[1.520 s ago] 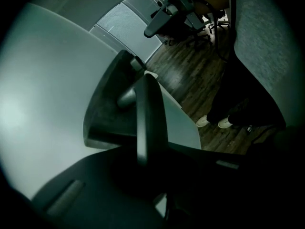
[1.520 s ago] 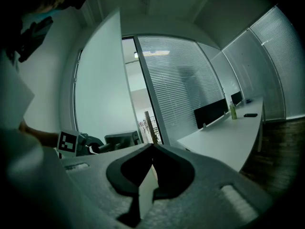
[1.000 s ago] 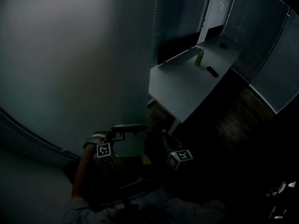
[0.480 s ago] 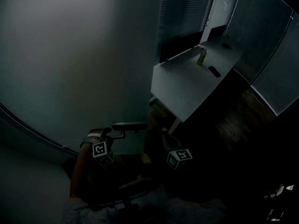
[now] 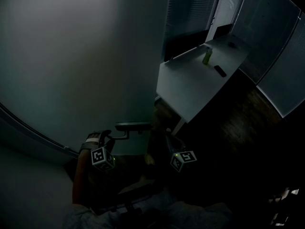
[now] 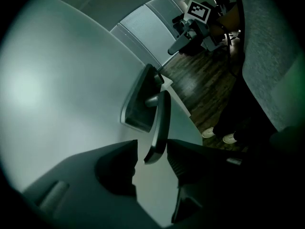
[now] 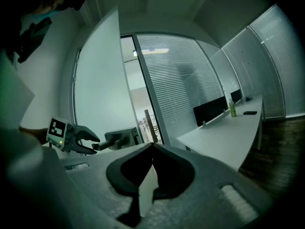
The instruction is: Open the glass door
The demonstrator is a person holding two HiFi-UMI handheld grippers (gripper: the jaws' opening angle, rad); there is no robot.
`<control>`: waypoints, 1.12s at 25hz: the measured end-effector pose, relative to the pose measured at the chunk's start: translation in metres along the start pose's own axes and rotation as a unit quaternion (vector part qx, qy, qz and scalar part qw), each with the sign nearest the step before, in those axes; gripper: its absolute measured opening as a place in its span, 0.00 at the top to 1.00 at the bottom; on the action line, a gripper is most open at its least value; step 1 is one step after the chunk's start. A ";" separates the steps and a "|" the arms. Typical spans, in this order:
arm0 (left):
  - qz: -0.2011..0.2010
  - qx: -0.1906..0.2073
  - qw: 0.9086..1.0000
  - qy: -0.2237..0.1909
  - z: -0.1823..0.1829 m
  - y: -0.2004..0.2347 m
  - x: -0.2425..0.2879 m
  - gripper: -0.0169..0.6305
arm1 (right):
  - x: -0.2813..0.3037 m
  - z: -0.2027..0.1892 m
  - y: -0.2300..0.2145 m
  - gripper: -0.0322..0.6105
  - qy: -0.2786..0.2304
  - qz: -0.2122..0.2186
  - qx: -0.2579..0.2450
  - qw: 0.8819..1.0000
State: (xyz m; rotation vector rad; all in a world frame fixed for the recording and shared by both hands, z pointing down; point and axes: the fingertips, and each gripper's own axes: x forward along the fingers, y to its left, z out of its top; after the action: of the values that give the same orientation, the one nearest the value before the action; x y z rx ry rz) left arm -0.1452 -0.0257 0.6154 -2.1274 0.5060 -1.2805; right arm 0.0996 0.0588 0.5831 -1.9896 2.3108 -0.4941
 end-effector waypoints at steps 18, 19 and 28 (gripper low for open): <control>0.038 -0.281 0.941 -0.185 0.035 0.009 -0.054 0.72 | -0.006 0.003 0.020 0.95 0.008 0.004 -0.007 1.000; 0.046 -0.294 0.934 -0.198 0.038 0.012 -0.057 0.74 | -0.006 0.002 0.020 0.95 0.007 0.005 -0.008 1.000; 0.079 -0.374 0.889 -0.253 0.054 0.018 -0.077 0.87 | -0.011 0.008 0.032 0.95 0.001 0.008 -0.026 1.000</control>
State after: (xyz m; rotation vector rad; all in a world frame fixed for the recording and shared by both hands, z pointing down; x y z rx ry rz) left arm -0.1336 0.0224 0.5334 -2.8303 1.0251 -0.3983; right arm 0.0730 0.0715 0.5645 -1.9911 2.3635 -0.4401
